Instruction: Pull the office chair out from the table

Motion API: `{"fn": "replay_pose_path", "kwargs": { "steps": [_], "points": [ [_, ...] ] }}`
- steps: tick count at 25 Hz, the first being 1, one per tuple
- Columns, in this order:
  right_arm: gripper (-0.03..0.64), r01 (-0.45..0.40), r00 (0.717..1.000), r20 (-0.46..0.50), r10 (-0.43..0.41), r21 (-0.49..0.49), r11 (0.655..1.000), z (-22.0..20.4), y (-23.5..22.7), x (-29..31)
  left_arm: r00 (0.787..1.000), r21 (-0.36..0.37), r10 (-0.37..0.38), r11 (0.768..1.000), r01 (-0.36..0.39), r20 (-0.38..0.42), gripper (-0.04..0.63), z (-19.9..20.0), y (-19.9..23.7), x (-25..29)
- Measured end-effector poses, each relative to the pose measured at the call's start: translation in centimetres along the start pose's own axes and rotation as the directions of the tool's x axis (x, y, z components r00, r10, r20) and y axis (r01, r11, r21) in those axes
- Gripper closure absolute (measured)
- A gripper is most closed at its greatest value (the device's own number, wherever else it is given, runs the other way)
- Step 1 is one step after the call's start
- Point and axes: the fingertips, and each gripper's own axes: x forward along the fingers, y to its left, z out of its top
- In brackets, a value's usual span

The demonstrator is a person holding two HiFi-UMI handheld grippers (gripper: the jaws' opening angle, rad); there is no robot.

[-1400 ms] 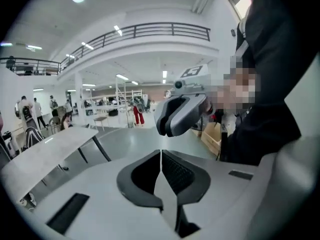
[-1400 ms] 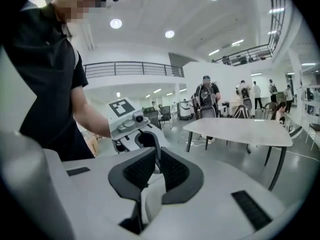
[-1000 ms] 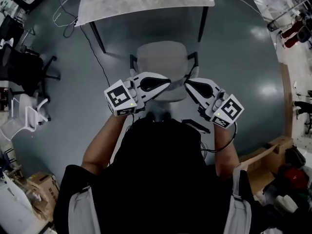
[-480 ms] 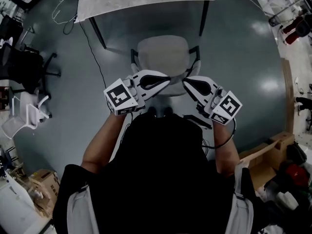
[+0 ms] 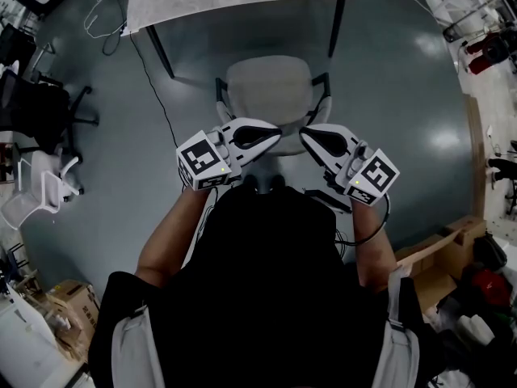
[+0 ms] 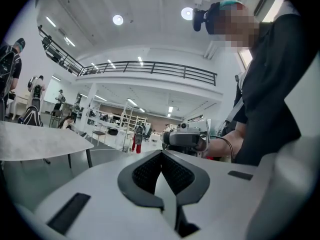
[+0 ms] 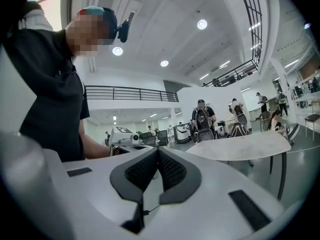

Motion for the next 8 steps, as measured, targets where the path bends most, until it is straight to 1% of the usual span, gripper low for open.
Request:
{"fn": "replay_pose_path", "kwargs": {
  "steps": [3, 8],
  "points": [
    [0.598, 0.003, 1.000, 0.007, -0.003, 0.011, 1.000, 0.0, 0.3, -0.3, 1.000, -0.026, 0.000, 1.000, -0.001, -0.027, 0.583, -0.6, -0.6, 0.1],
    [0.598, 0.004, 1.000, 0.017, -0.004, 0.010, 1.000, -0.1, 0.9, -0.7, 1.000, -0.020, -0.018, 1.000, 0.018, 0.002, 0.583, -1.0, -1.6, 0.3]
  ]
}}
